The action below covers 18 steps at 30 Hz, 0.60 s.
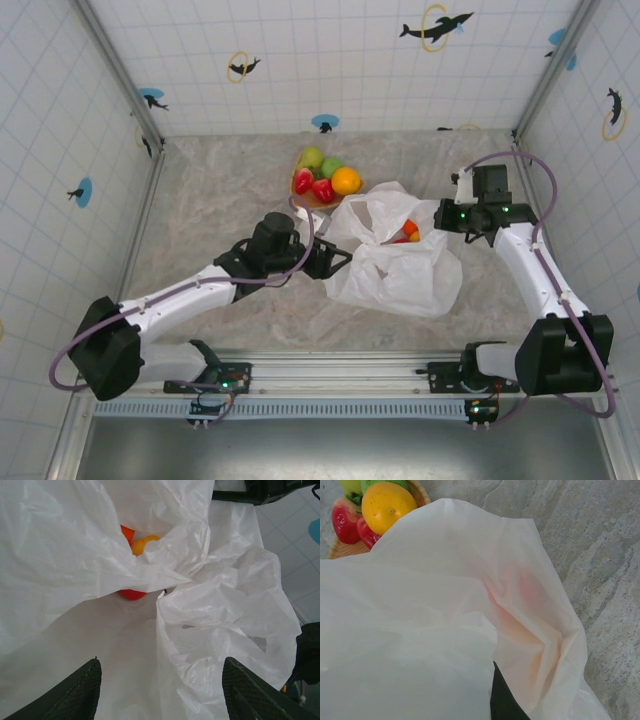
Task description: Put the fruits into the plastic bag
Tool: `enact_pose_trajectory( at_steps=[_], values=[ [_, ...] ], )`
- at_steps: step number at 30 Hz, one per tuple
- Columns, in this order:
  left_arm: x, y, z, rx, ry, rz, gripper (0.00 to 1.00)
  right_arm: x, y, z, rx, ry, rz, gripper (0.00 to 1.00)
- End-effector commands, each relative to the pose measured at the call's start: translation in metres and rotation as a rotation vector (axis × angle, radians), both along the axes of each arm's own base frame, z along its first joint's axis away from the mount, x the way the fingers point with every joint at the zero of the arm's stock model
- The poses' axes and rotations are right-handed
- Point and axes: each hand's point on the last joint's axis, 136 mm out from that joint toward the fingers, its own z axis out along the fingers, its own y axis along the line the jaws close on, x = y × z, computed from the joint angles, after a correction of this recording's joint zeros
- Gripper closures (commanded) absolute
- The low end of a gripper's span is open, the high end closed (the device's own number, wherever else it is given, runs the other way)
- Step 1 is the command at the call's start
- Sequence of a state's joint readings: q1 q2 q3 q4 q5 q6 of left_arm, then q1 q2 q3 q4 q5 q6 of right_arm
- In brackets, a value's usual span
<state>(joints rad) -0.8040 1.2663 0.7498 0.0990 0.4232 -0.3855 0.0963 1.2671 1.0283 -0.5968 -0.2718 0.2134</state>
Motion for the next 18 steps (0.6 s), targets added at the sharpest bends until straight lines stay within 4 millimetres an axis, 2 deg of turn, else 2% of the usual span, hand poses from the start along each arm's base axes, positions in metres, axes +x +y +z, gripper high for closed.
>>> enact_pose_trajectory(
  at_steps=[1,4,6,7,14,16,18],
  values=[
    [-0.004,-0.019,-0.001,-0.018,0.025,-0.068,0.35,-0.001,0.003,0.006,0.020,-0.029,0.005,0.97],
    [0.002,-0.029,-0.012,-0.003,0.046,-0.075,0.35,0.000,0.003,0.008,0.024,-0.034,0.005,0.97],
    [0.003,-0.039,-0.015,-0.003,0.054,-0.098,0.35,0.000,0.005,0.007,0.028,-0.033,0.005,0.97],
    [0.000,-0.046,-0.012,-0.017,0.052,-0.123,0.39,0.000,0.006,0.007,0.032,-0.033,0.004,0.97],
    [-0.045,-0.094,0.032,-0.167,-0.076,-0.369,0.82,-0.001,0.011,-0.003,0.099,-0.027,-0.031,0.97],
    [-0.059,-0.105,0.033,-0.164,-0.104,-0.443,0.89,0.000,0.013,-0.003,0.128,-0.029,-0.051,0.97],
    [-0.075,-0.117,0.044,-0.161,-0.187,-0.536,0.91,0.002,0.013,-0.004,0.147,-0.034,-0.080,0.97]
  ],
)
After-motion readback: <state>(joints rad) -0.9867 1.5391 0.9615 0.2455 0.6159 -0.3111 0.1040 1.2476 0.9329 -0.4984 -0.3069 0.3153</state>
